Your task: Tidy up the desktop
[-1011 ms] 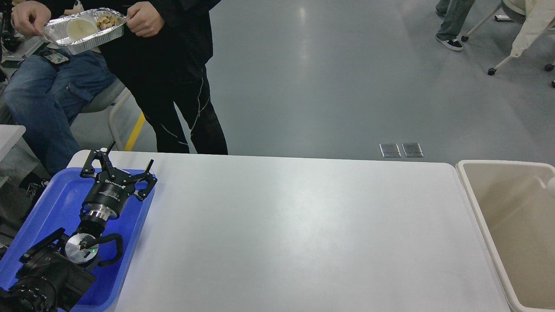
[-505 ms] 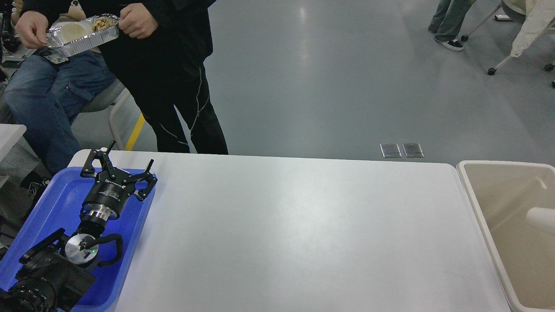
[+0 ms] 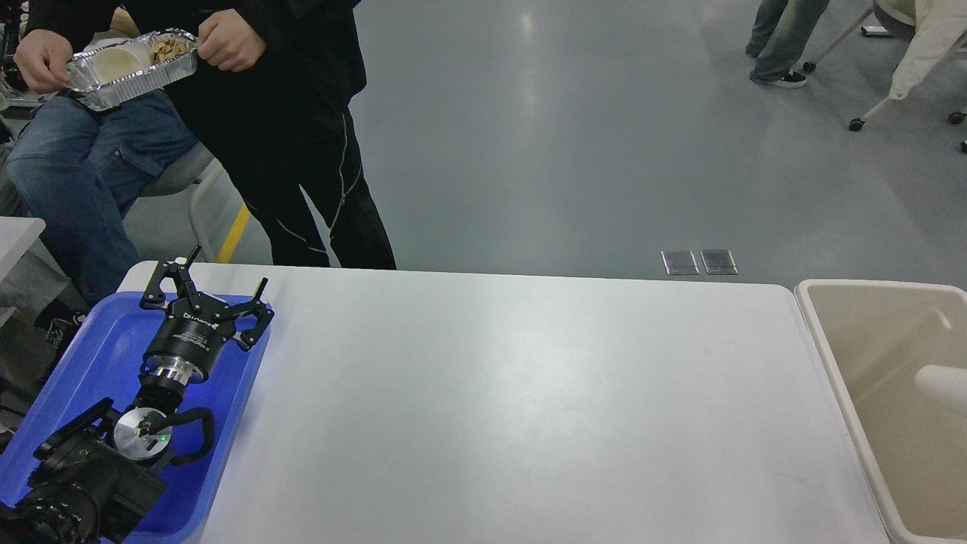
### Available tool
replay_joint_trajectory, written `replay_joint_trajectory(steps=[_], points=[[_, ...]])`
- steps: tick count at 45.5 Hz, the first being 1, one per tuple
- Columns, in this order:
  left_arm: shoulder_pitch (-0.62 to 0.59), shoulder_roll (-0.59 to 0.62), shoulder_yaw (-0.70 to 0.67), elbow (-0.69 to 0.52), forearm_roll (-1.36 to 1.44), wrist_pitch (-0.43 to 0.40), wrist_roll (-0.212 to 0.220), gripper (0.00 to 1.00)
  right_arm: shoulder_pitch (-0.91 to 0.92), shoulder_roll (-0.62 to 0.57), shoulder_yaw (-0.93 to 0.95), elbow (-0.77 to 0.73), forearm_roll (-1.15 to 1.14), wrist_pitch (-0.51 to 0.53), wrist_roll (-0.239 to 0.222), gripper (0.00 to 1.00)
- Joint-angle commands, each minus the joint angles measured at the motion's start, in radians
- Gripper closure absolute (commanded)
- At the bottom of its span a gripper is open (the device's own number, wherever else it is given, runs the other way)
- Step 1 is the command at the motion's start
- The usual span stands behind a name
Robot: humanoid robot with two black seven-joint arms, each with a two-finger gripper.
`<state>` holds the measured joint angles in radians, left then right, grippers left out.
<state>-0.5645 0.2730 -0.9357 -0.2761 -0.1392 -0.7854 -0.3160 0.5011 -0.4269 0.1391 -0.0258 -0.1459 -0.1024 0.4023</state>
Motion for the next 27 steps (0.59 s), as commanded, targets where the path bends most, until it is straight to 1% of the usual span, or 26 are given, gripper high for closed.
replay_joint_trajectory(steps=[1, 17, 18, 20, 21, 24, 27], points=[[0.000, 0.000, 0.000, 0.000, 0.000, 0.000, 0.000, 0.00, 0.001, 0.002, 0.005, -0.002, 0.000, -0.010, 0.000, 1.00], [0.000, 0.000, 0.000, 0.000, 0.000, 0.000, 0.000, 0.00, 0.001, 0.004, 0.002, 0.001, 0.000, -0.005, 0.001, 1.00], [0.000, 0.000, 0.000, 0.000, 0.000, 0.000, 0.000, 0.00, 0.001, 0.004, 0.002, 0.001, 0.000, -0.005, 0.001, 0.90], [0.000, 0.000, 0.000, 0.000, 0.000, 0.000, 0.000, 0.00, 0.001, 0.002, 0.002, 0.001, 0.000, -0.005, 0.001, 0.67], [0.000, 0.000, 0.000, 0.000, 0.000, 0.000, 0.000, 0.00, 0.001, 0.004, 0.002, 0.001, 0.000, -0.005, 0.001, 0.60], [0.000, 0.000, 0.000, 0.000, 0.000, 0.000, 0.000, 0.00, -0.001, 0.002, 0.000, 0.001, 0.000, -0.005, 0.001, 0.51], [0.000, 0.000, 0.000, 0.000, 0.000, 0.000, 0.000, 0.00, -0.001, 0.002, 0.000, 0.000, 0.000, -0.008, 0.001, 0.38]])
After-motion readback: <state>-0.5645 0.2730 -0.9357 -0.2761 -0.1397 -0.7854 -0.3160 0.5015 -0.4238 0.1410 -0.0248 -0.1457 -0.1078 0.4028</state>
